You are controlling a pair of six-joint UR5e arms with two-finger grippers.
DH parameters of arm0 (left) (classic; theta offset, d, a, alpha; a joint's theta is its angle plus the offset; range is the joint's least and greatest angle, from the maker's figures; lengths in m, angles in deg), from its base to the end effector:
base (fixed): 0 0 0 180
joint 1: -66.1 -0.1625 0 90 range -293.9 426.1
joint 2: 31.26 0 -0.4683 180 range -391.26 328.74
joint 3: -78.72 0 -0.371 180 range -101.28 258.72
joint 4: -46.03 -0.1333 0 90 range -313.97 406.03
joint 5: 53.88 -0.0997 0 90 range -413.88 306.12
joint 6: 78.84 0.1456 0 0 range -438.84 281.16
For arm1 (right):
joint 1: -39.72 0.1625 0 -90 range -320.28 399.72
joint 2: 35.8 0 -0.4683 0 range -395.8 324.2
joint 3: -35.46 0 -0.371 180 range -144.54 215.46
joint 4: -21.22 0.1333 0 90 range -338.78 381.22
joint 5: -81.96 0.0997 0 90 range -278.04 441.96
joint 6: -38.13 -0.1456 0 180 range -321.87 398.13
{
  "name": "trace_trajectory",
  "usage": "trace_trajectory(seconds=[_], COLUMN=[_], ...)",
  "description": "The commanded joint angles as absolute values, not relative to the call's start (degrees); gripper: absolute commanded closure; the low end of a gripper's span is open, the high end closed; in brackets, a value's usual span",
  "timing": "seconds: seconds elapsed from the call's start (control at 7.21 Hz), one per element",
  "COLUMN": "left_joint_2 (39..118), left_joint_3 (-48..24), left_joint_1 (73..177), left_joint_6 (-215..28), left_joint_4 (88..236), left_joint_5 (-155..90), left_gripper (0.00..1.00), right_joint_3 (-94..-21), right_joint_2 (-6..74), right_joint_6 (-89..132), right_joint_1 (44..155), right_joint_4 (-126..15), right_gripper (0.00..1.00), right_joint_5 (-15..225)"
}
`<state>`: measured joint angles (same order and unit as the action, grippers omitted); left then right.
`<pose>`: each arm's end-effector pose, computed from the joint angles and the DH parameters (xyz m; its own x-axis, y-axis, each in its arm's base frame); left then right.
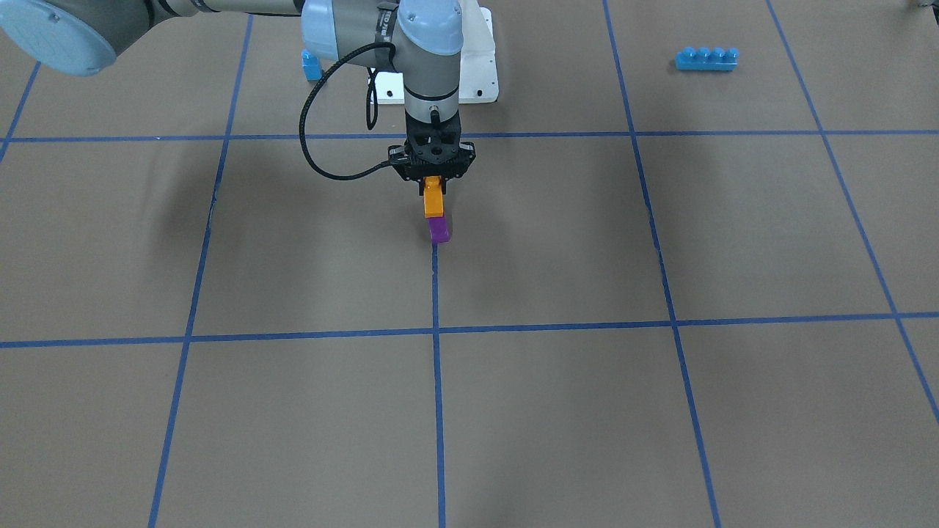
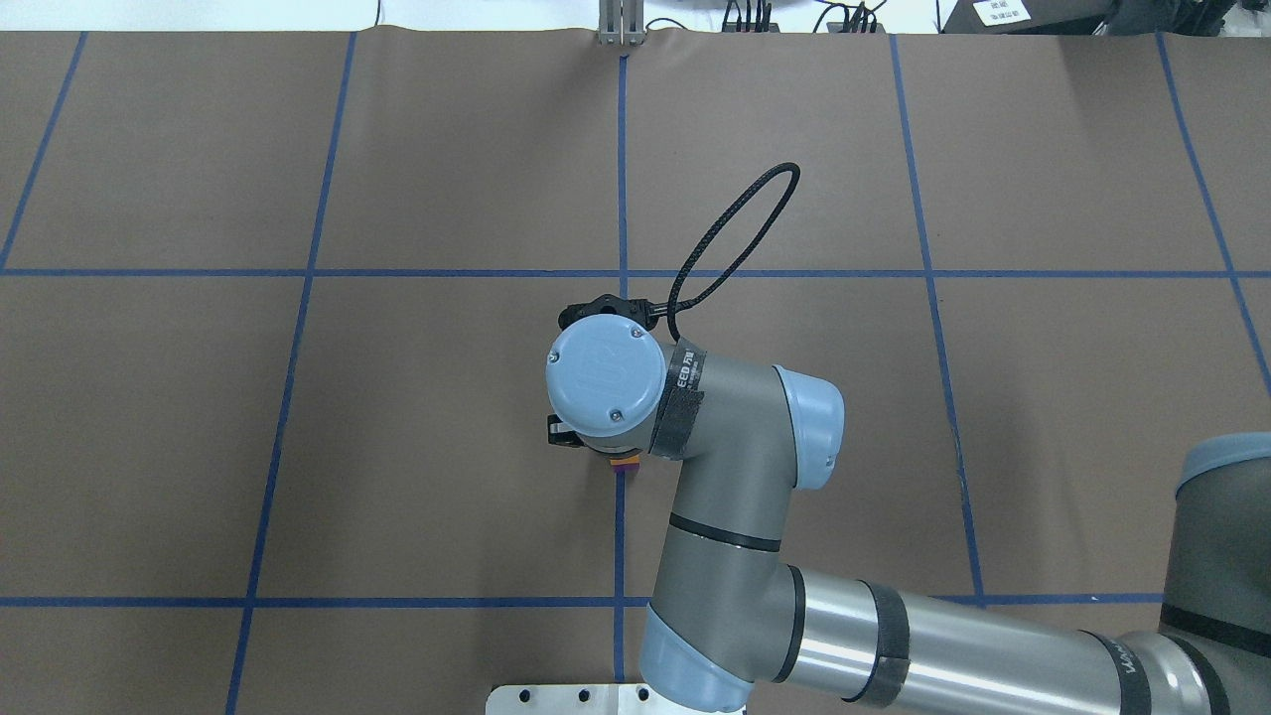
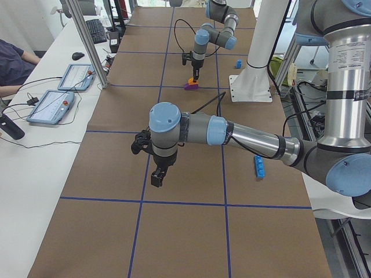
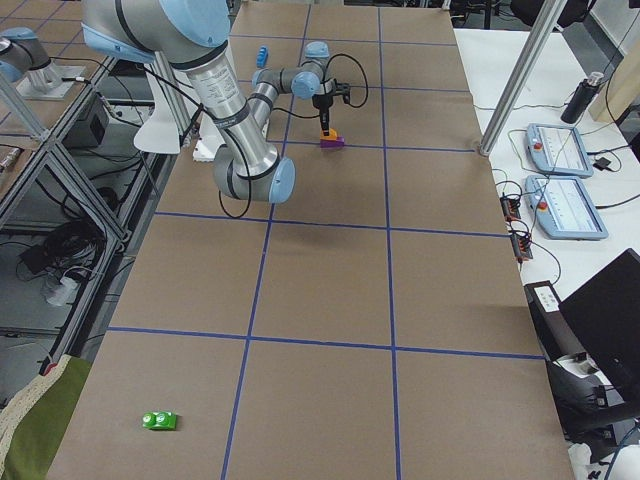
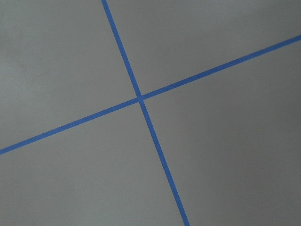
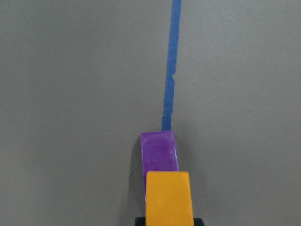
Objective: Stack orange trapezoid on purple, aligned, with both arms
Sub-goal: 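Lower the orange block onto the purple block, aligning their lengths, then open the right gripper and raise it away from the stack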
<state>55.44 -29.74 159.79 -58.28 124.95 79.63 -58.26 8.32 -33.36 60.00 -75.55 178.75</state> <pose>-0.0612 -0.4351 0.6312 0.7031 0.3516 -0.6180 -0.1952 0.9312 0.3078 -0.6614 -0.3682 0.2442 0.7377 -0.0635 0.6722 -0.0365 0.9904 0.1336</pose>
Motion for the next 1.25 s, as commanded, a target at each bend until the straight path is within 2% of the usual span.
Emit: trace_trajectory(seconds=[0.0,0.14,0.28,0.42,0.97,1.11], left_joint_2=[55.49,55.49,55.49,55.49,55.49,55.49], left_joint_3=[-29.74,-29.74,-29.74,-29.74,-29.74,-29.56], left_joint_1=[159.79,159.79,159.79,159.79,159.79,159.79], left_joint_6=[-58.27,-58.27,-58.36,-58.27,-58.27,-58.27], left_joint_4=[124.95,124.95,124.95,124.95,124.95,124.95], left_joint_5=[79.63,79.63,79.63,79.63,79.63,79.63], left_gripper=[0.0,0.0,0.0,0.0,0.0,0.0], right_joint_3=[-58.23,-58.15,-58.15,-58.32,-59.37,-61.73], right_joint_2=[8.67,9.63,9.55,9.9,10.17,10.17], right_joint_6=[-33.24,-33.15,-33.24,-33.76,-33.77,-33.6], right_joint_1=[59.67,59.58,59.58,59.41,59.76,61.15], right_joint_4=[-74.51,-71.28,-70.9,-70.81,-71.24,-73.42], right_gripper=[1.0,1.0,0.72,0.01,0.0,0.0], right_joint_5=[178.47,178.47,178.55,178.21,178.46,178.9])
